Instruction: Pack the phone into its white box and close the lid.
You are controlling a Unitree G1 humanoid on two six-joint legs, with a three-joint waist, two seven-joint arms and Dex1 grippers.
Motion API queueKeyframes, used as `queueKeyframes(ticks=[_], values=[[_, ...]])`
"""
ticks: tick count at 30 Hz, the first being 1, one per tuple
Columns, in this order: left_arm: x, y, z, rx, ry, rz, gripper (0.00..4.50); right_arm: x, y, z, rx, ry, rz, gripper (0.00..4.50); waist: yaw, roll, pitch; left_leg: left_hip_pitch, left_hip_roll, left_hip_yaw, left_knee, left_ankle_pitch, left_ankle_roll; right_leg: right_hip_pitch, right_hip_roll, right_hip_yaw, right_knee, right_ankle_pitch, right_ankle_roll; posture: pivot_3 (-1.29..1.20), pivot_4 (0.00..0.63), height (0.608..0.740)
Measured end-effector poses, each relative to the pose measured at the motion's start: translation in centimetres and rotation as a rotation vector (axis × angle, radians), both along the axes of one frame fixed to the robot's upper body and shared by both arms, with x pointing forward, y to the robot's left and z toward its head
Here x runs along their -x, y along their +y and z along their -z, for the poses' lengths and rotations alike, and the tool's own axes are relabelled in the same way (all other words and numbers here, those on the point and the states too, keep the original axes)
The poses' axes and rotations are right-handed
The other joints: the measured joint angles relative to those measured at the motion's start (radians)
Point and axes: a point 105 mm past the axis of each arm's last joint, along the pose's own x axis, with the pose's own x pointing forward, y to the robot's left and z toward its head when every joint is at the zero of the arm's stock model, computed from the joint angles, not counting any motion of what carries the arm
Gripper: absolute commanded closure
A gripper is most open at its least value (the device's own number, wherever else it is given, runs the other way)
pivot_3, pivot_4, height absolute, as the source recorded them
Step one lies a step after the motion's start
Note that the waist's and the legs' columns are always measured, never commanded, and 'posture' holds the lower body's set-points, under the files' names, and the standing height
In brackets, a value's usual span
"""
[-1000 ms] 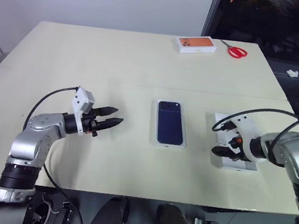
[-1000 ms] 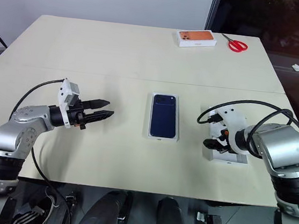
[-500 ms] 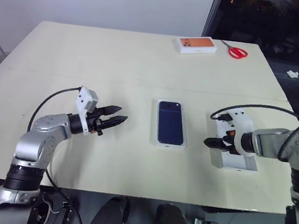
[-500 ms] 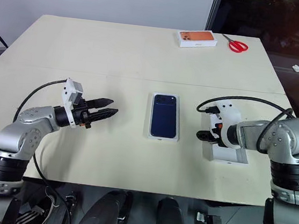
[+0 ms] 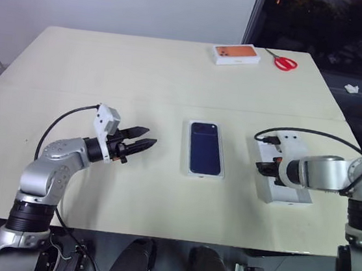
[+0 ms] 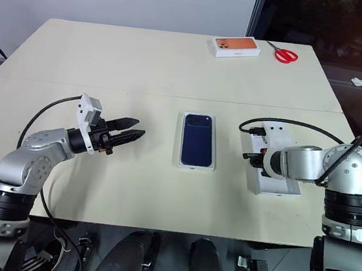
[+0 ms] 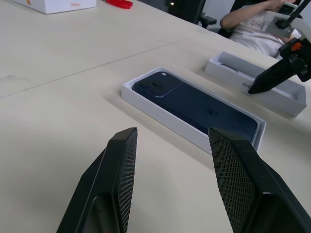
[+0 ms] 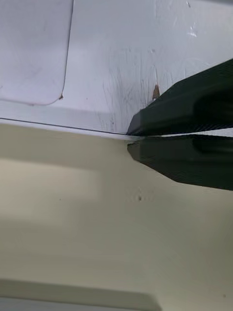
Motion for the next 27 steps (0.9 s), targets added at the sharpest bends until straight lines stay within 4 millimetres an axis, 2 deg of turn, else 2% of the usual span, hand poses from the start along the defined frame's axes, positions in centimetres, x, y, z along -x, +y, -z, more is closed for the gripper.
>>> queueKeyframes(ticks=[5, 7, 12, 15, 19, 23, 27], values=[[-0.1, 0.1, 0.0, 0.001, 0.000, -0.008, 2.07, -0.4, 0.5, 0.0, -0.012, -0.016, 0.018, 4.44, -0.005, 0.000, 0.000, 0.001, 0.001, 0.000, 0.000, 0.000, 0.000, 0.001, 0.001, 0.000, 0.000, 0.000, 0.000, 0.00, 0.150, 0.740], [-0.1, 0.1, -0.1, 0.006, 0.000, -0.011, 2.07, -1.2, 1.7, -0.5, -0.077, -0.039, 0.013, 4.44, -0.017, 0.000, 0.000, 0.001, 0.001, 0.001, 0.000, 0.000, 0.000, 0.001, 0.002, 0.001, 0.000, 0.000, 0.000, 0.00, 0.150, 0.740], [-0.2, 0.5, -0.7, 0.032, -0.007, -0.020, 2.07, -3.2, 6.0, -4.9, -0.292, -0.185, -0.109, 4.44, -0.026, 0.001, 0.001, 0.001, 0.004, 0.002, -0.001, 0.000, 0.000, -0.001, 0.005, 0.001, 0.001, 0.000, 0.000, 0.00, 0.150, 0.740], [-0.6, 1.7, -1.1, 0.029, -0.005, -0.057, 2.07, -3.4, 10.9, -8.7, -0.632, -0.266, -0.247, 4.44, -0.026, 0.003, 0.002, 0.001, 0.005, 0.002, -0.001, 0.000, 0.000, -0.001, 0.006, 0.001, 0.001, 0.000, 0.000, 0.00, 0.150, 0.740], [-0.8, 2.8, -1.4, 0.050, 0.017, -0.082, 2.07, -3.4, 13.4, -12.2, -0.820, -0.356, -0.351, 4.44, -0.017, 0.002, 0.003, 0.001, 0.003, 0.002, 0.000, 0.000, 0.001, 0.000, 0.004, 0.001, 0.001, 0.000, 0.000, 0.00, 0.150, 0.740], [-1.0, 2.9, -1.6, 0.062, 0.038, -0.081, 2.07, -3.3, 16.4, -13.2, -1.042, -0.343, -0.400, 4.44, -0.022, 0.002, 0.003, 0.001, 0.002, 0.002, 0.000, -0.001, 0.001, -0.001, 0.004, 0.003, 0.002, 0.001, 0.001, 0.00, 0.150, 0.740], [-1.1, 2.9, -2.0, 0.062, 0.027, -0.086, 2.07, -2.0, 20.2, -12.5, -1.221, -0.245, -0.448, 4.44, -0.025, 0.002, 0.002, 0.001, 0.003, 0.002, -0.002, 0.000, 0.001, -0.004, 0.004, 0.003, 0.003, 0.001, 0.001, 0.00, 0.150, 0.740]])
